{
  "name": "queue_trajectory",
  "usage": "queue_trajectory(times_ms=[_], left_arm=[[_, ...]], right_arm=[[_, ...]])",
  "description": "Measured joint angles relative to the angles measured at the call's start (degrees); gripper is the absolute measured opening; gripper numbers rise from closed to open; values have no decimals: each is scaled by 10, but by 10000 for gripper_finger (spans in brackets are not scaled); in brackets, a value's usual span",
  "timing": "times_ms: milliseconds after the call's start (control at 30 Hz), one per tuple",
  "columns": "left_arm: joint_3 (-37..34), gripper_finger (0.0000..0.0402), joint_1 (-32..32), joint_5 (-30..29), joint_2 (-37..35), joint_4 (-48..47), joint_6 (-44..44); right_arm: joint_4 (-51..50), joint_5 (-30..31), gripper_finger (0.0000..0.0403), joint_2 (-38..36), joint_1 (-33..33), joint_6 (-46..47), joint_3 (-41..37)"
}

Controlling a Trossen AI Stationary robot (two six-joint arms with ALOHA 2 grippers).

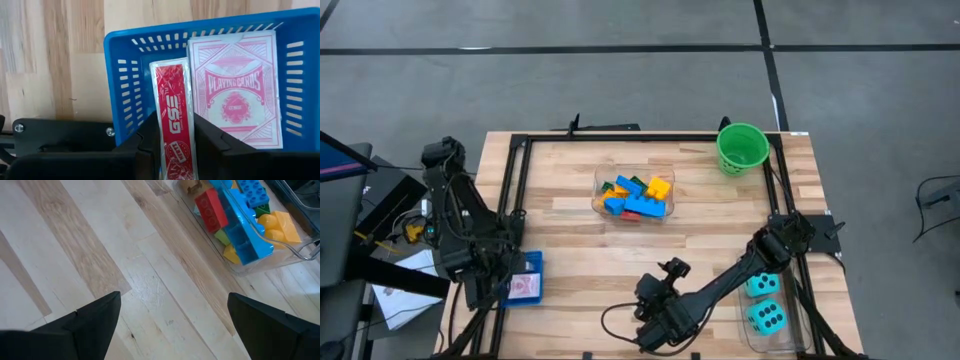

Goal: Pick & Place Toys
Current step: Put the red playing card box into the blue bin, then adjust the blue bin on the table

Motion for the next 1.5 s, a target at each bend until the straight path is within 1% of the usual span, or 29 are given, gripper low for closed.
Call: queue_trajectory(times_ms=[333,467,633,933,1500], left_arm=[[0,73,-13,-5,0,9,-20],[0,86,-13,-2,0,13,-48],[0,108,-13,18,0,15,-87],[0,169,-13,19,0,13,-113],[0,316,-13,28,0,11,-130]], right_arm=[[2,0,359,0,0,0,0],[2,0,359,0,0,0,0],[7,0,359,0,0,-3,0],[11,-2,359,0,0,-5,0],[15,-2,359,0,0,-6,0]])
